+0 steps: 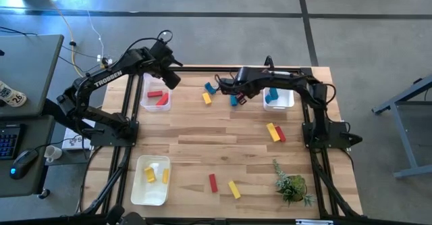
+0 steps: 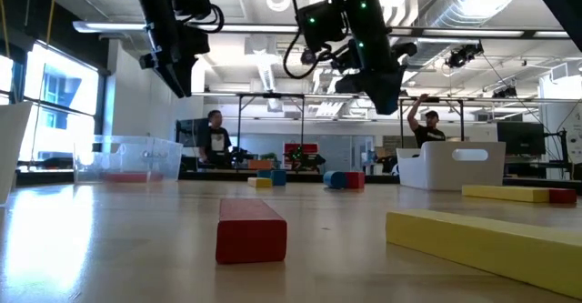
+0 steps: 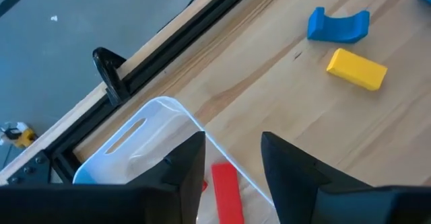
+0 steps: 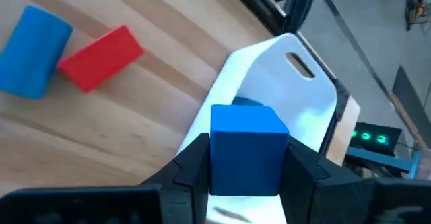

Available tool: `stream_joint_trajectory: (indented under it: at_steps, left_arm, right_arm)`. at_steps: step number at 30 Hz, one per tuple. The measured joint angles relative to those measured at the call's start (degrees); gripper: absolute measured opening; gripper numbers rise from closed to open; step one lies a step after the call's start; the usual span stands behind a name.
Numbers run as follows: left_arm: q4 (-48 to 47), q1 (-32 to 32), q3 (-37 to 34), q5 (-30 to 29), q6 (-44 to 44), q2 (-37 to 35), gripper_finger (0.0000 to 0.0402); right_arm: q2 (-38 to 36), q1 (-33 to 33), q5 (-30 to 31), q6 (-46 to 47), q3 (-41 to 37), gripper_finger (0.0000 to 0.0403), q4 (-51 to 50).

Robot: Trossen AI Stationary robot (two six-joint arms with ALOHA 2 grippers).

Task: Sort & place blocks by color
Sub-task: Put the blue block into the top white bin

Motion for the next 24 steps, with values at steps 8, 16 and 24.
stream_joint_trajectory:
  at_steps: [8, 16, 24]
  left_arm:
    - [5.34, 0.19, 0.0, 1.83, -2.54, 0.0, 0.0195]
    - [18.33, -1.22, 0.0, 13.46, -7.64, 0.0, 0.0207]
    - [25.02, -4.5, 0.0, 15.61, -9.17, 1.02, 0.0203]
  right_arm:
    - [-6.7, -4.76, 0.95, -6.62, -7.31, 0.0107, 0.91]
    - [-15.91, -10.04, -3.72, -7.42, -19.53, 0.0107, 8.71]
    - [-21.18, -15.71, -13.16, -9.61, -31.32, 0.0107, 19.3]
